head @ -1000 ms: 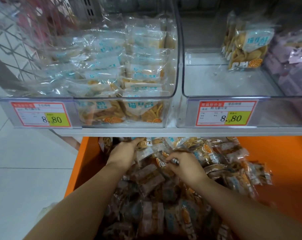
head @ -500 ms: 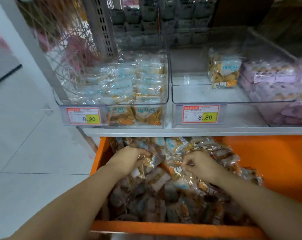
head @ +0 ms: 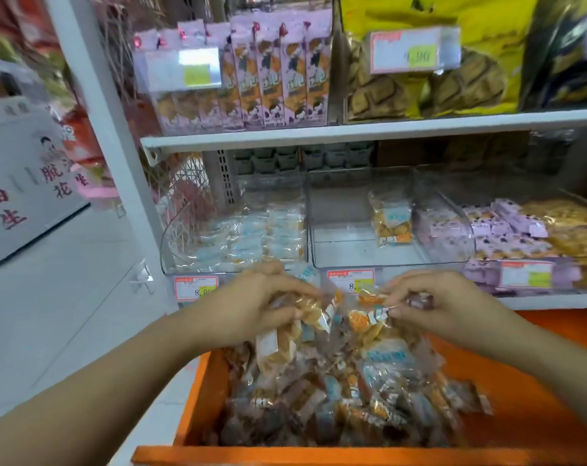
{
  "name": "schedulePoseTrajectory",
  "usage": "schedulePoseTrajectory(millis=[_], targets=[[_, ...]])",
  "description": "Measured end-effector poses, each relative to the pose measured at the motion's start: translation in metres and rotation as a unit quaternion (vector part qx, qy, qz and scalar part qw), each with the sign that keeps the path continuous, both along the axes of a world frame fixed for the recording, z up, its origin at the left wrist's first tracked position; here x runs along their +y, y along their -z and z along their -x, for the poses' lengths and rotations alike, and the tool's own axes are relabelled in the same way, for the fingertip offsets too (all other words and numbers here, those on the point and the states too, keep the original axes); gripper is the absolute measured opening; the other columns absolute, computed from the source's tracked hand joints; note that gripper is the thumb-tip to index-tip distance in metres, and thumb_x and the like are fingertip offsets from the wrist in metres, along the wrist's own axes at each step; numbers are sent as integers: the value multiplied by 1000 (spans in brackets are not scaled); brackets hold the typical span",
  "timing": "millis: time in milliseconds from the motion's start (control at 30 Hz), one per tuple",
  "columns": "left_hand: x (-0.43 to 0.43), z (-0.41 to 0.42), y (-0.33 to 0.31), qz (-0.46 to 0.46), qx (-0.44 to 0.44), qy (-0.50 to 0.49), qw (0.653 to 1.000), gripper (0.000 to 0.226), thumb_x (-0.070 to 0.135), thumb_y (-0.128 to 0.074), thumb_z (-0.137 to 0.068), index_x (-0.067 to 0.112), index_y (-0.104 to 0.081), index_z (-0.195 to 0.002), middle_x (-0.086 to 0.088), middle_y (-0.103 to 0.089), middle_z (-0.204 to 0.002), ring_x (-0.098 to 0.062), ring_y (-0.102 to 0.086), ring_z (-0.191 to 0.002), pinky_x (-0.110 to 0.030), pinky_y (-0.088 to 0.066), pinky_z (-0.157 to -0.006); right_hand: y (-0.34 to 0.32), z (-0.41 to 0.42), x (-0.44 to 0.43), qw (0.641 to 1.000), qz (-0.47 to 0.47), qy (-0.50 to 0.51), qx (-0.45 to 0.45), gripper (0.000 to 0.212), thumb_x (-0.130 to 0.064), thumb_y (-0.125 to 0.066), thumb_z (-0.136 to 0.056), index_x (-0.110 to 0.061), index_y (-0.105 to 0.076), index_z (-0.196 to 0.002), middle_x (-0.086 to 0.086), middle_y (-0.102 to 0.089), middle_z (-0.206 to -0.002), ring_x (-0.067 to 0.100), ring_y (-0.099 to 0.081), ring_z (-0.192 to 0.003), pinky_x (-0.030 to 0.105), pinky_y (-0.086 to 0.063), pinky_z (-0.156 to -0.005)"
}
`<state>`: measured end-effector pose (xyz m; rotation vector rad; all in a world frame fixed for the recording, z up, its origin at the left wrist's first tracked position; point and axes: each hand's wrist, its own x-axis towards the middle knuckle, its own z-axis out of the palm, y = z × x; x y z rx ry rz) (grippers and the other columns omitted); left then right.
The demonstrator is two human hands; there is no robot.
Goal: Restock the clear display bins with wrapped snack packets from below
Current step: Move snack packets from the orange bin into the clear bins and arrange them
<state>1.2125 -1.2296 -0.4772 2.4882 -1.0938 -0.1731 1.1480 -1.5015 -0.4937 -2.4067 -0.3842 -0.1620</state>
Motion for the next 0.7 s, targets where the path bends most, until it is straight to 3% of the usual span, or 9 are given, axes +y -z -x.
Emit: schedulePoseTrajectory(millis=[100, 267, 400, 567, 633, 700], targets=[[-12, 1, -37, 84, -37, -20, 996, 36, 35, -60, -90, 61, -48, -113, 4, -47, -89, 0, -47, -78, -12, -35, -68, -35, 4, -13, 995, -45, 50, -76, 16, -15, -72, -79, -31, -70, -75, -25, -61, -98, -21, -51, -98, -1, -39, -79], [-57, -21, -60, 192, -85, -55, 976, 38, 34, -60, -90, 53, -48, -121, 0, -46, -87, -4, -46, -77, -12, -35, -71, -51, -21, -23, 954, -158, 149, -207, 23, -9, -71, -80, -31, -65, -77, -22, -61, -98, -17, -55, -91, -1, -37, -80], [-97, -55, -49, 264, -55, -97, 958, 38, 27, -60, -92, 42, -52, -126, 0, -44, -83, -9, -47, -78, -12, -35, -71, -30, -58, -24, 937, -213, 190, -199, 16, -8, -69, -83, -24, -65, -83, -10, -64, -99, -9, -56, -89, 4, -39, -77], [-129, -94, -14, 246, -8, -130, 961, 43, 22, -60, -92, 36, -52, -132, -6, -54, -95, -17, -52, -90, -8, -36, -70, 5, -93, -28, 959, -108, 206, -163, 19, -3, -69, -81, -20, -62, -77, 0, -62, -87, 13, -58, -85, 5, -35, -72], [-136, -103, 2, 235, 26, -137, 962, 44, 21, -61, -92, 44, -50, -128, -10, -58, -117, -17, -55, -103, -16, -40, -81, 13, -99, -35, 963, -75, 215, -147, 18, -5, -68, -83, -21, -62, -78, 0, -62, -86, 16, -57, -84, 11, -35, -70], [-143, -107, 11, 229, 75, -145, 960, 46, 16, -60, -92, 44, -49, -126, -9, -59, -127, -20, -58, -103, -26, -46, -85, 16, -102, -45, 962, -11, 242, -128, 10, -14, -65, -86, -23, -65, -82, -3, -64, -90, 15, -58, -83, 21, -38, -68]])
